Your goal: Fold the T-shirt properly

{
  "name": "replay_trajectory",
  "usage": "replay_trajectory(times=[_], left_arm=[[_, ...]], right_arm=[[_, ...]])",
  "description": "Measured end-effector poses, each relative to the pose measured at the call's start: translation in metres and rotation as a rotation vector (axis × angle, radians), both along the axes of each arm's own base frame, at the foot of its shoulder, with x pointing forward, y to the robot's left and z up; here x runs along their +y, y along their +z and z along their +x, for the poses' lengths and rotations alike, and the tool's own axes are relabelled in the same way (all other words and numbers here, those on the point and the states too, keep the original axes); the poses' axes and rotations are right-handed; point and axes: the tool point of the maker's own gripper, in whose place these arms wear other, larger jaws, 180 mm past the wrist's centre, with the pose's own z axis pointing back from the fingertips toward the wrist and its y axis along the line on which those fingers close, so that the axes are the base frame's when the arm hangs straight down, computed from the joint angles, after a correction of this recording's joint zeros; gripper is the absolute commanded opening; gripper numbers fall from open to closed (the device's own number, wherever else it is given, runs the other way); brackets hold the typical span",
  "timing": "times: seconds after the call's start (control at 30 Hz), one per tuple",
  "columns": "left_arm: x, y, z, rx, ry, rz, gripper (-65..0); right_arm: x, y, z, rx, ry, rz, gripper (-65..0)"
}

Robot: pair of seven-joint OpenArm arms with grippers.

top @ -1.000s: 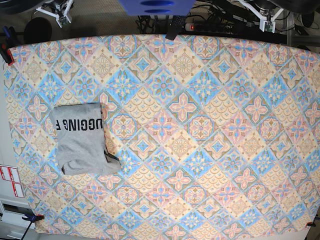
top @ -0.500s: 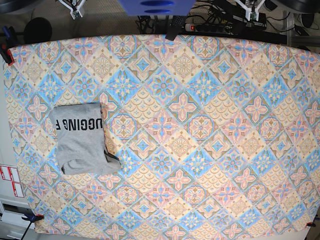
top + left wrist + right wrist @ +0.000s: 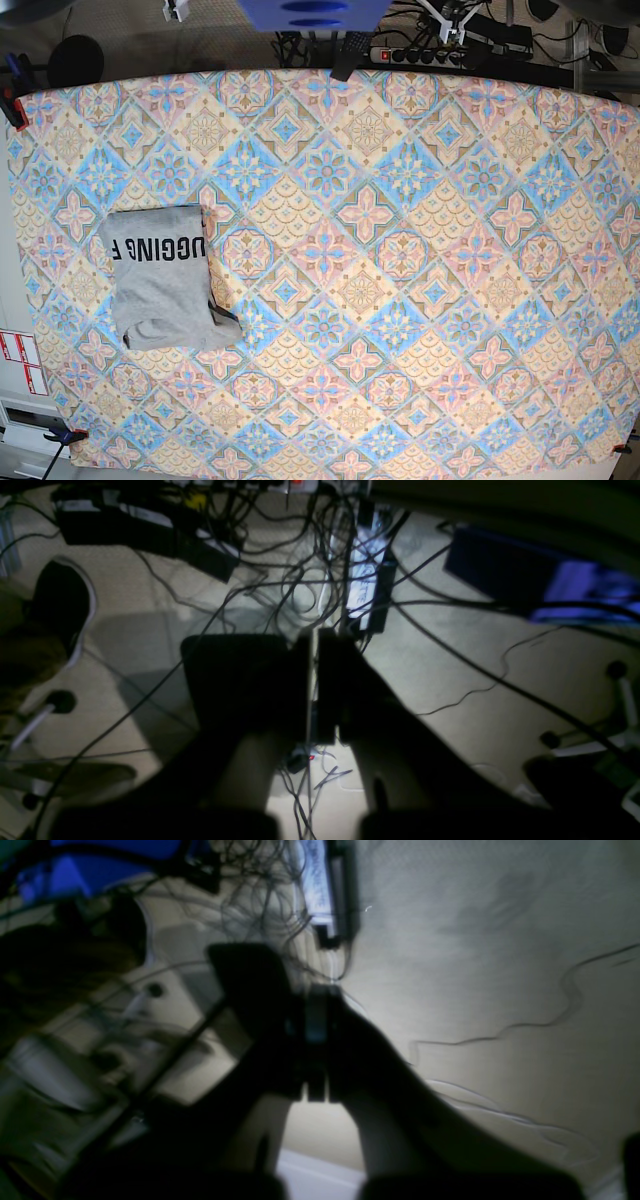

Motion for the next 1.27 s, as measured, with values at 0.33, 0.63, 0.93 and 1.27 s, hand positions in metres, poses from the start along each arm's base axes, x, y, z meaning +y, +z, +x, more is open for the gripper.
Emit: replay_trajectory(times=[0.33,0.63,0.93,1.27], left_arm=[[-0.027,-0.022,0.009,-0.025,-0.146,-0.031,-65.0],[-0.053,-0.022,0.019,-0.055,-0.209,-0.076,-65.0],[-0.054,-0.023,0.030,-0.071,-0.206,-0.075,-65.0],[-0.054,-0.024,0.040,-0.084,-0.202,-0.073,-65.0]], right_arm=[[0.030,-0.012,0.023,-0.094,-0.164,0.020,-64.9],[0.072,-0.011,0.038,-0.166,-0.237,0.066,-65.0],[0.131,-0.006,0.053,-0.200,-0.282,0.153,-65.0],[0.129,-0.005,0.096,-0.308,-0.313,0.146,-65.0]])
